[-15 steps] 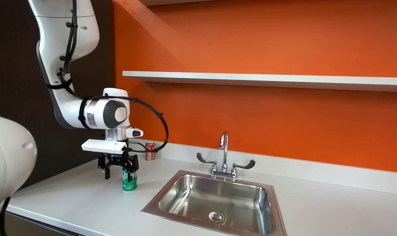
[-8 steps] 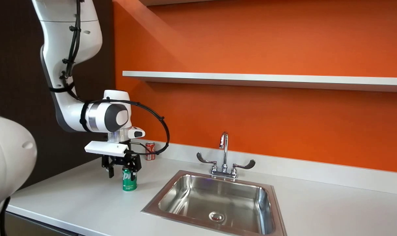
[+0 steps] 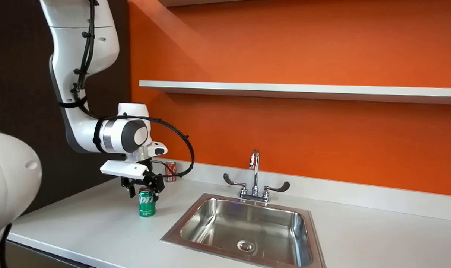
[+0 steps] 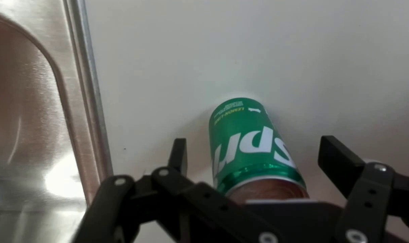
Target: Put the Sprite can on the left side of the shelf
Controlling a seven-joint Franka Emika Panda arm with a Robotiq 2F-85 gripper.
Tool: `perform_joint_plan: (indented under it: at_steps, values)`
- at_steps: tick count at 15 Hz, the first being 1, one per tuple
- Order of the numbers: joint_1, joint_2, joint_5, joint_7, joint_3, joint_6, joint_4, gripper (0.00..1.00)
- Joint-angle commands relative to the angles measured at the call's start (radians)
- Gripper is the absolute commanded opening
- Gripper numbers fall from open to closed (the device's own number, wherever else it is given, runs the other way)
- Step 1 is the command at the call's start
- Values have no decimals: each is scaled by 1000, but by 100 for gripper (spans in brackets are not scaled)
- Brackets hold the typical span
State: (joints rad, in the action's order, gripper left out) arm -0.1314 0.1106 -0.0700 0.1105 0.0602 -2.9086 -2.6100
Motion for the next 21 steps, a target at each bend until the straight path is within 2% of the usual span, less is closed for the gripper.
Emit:
perform_joint_plan:
  at_steps: [1,19,20,21]
  values:
    - [-6,11,-37,54,-16,-47,-3,100]
    - [-51,45,-67,97,-56,-105,21,100]
    - [-51,48,-62,92,-53,-104,23,75]
    - [-54,50,-64,93,-54,-105,25,72]
